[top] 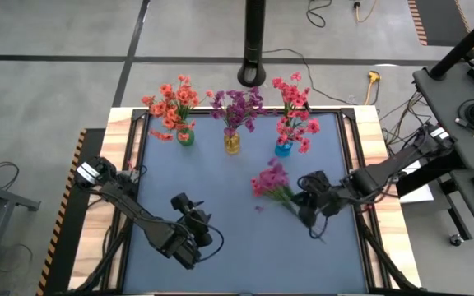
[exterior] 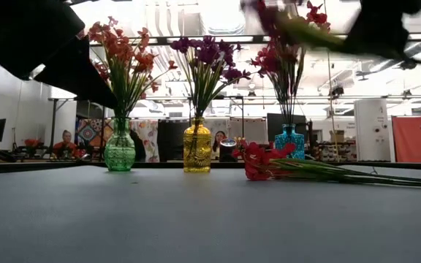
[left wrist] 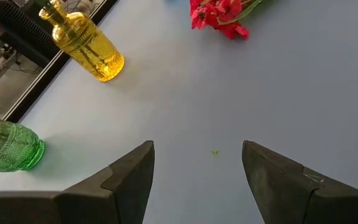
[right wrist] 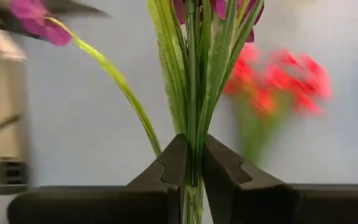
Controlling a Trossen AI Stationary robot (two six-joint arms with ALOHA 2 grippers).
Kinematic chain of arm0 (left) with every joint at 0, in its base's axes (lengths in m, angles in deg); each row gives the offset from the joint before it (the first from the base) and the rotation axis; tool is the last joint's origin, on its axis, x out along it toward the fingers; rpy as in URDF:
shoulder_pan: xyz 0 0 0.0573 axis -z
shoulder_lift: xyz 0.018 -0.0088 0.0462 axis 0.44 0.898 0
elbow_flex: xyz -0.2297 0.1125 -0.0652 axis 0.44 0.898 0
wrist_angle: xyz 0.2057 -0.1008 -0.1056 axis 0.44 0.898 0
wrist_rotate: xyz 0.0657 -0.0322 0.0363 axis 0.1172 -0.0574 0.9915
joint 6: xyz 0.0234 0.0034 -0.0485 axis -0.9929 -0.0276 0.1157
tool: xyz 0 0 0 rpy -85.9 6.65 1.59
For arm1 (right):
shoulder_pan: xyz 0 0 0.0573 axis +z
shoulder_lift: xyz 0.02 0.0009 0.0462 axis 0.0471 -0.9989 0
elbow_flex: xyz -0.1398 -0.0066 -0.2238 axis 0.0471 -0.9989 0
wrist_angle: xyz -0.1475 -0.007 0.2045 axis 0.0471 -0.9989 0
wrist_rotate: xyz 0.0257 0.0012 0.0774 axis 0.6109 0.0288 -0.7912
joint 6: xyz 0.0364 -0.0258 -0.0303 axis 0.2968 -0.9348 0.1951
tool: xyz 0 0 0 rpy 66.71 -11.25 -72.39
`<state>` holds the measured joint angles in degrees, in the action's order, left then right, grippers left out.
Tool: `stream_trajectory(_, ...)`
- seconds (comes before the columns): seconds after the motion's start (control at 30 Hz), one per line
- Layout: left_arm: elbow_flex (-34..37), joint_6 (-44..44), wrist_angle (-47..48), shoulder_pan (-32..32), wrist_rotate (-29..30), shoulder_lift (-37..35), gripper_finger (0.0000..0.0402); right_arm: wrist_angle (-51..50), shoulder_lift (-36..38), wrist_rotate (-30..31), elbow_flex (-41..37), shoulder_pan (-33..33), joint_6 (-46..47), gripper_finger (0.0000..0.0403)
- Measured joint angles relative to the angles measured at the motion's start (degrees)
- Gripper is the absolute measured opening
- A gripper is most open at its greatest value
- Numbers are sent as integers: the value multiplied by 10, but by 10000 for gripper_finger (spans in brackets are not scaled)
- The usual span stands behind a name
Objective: Sort flowers into vase by color
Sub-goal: Put the violet flowers into the yellow vase
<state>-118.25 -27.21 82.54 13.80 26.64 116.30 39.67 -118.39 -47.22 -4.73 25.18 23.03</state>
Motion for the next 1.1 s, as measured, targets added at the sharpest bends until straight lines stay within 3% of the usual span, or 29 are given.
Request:
stream_trajectory(0.13, -1, -7, 8, 0, 0, 0, 225, 175, -5, 2, 0, 0, -146, 34)
stream_trajectory(0.27, -13, -39, 24, 0, 0, 0, 225, 365, -35, 50, -6, -5, -326, 34)
stream_trajectory(0.43, -42, -149, 35, 0, 0, -7, 225, 562, -93, 59, -7, -43, -497, 34)
stream_trajectory(0.57, -65, -264, 34, -1, 38, -37, 225, 691, -136, 56, -7, -83, -597, 34)
stream_trajectory(0.77, -56, -425, -11, -20, 68, -122, 217, 790, -164, -57, -7, -162, -634, 34)
stream_trajectory(0.87, -20, -570, -117, -35, 12, -177, 203, 808, -171, -81, -8, -197, -647, 34)
stream_trajectory(0.97, 42, -716, -242, -51, -92, -246, 185, 836, -190, -98, -8, -224, -656, 34)
stream_trajectory(1.1, 138, -792, -377, -76, -210, -349, 159, 907, -217, -125, -9, -248, -678, 34)
